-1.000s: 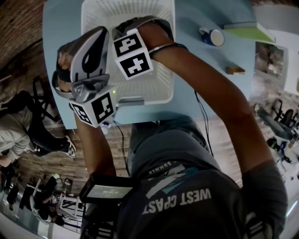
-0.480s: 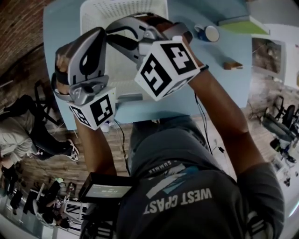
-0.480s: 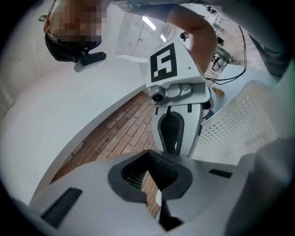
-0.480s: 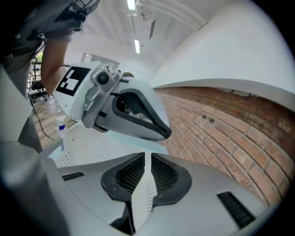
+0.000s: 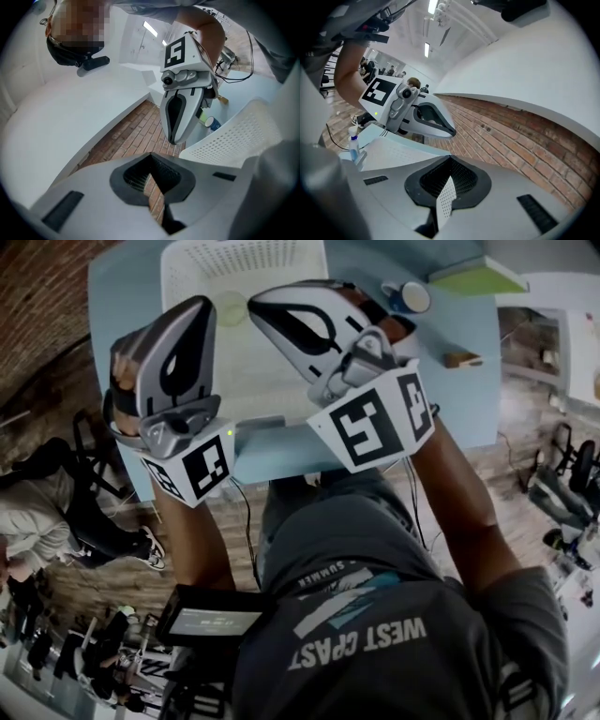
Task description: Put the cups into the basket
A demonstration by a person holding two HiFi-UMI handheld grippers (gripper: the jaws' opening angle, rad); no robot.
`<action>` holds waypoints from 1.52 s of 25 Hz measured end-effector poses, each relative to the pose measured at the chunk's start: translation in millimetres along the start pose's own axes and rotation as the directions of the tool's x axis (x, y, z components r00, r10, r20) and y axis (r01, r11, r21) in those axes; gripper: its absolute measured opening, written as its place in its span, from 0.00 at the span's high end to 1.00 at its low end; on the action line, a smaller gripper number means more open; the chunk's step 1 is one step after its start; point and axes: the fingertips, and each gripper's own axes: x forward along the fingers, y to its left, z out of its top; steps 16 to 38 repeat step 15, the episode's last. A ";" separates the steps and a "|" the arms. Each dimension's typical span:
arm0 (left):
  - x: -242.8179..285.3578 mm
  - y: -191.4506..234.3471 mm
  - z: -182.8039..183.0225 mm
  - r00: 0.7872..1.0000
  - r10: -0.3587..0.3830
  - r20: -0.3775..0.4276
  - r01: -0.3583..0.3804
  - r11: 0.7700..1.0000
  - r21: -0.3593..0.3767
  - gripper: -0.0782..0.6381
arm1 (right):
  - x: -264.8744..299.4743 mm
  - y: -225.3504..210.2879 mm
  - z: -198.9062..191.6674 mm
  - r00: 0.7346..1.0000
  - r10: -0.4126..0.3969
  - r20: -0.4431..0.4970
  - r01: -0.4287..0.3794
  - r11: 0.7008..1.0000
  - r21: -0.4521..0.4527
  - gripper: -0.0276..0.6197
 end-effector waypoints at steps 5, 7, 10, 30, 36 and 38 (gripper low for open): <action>-15.6 2.9 14.4 0.999 0.011 0.042 -0.011 1.000 -0.002 0.89 | -20.4 5.2 10.1 0.999 -0.041 -0.003 0.041 0.999 0.004 0.94; -22.5 3.8 20.8 0.999 0.015 0.050 -0.015 1.000 -0.002 0.89 | -29.3 8.2 14.0 0.998 -0.055 -0.005 0.055 0.998 0.007 0.94; -34.3 7.2 33.1 0.999 0.016 0.044 -0.017 0.999 0.028 0.89 | -44.4 14.5 20.0 0.997 -0.080 -0.007 0.080 0.997 0.008 0.94; -58.5 7.1 55.0 0.998 0.025 0.056 -0.027 0.998 0.048 0.89 | -71.3 27.4 31.0 0.992 -0.123 -0.004 0.123 0.992 0.009 0.94; -58.5 7.1 55.0 0.998 0.025 0.056 -0.027 0.998 0.048 0.89 | -71.3 27.4 31.0 0.992 -0.123 -0.004 0.123 0.992 0.009 0.94; -58.5 7.1 55.0 0.998 0.025 0.056 -0.027 0.998 0.048 0.89 | -71.3 27.4 31.0 0.992 -0.123 -0.004 0.123 0.992 0.009 0.94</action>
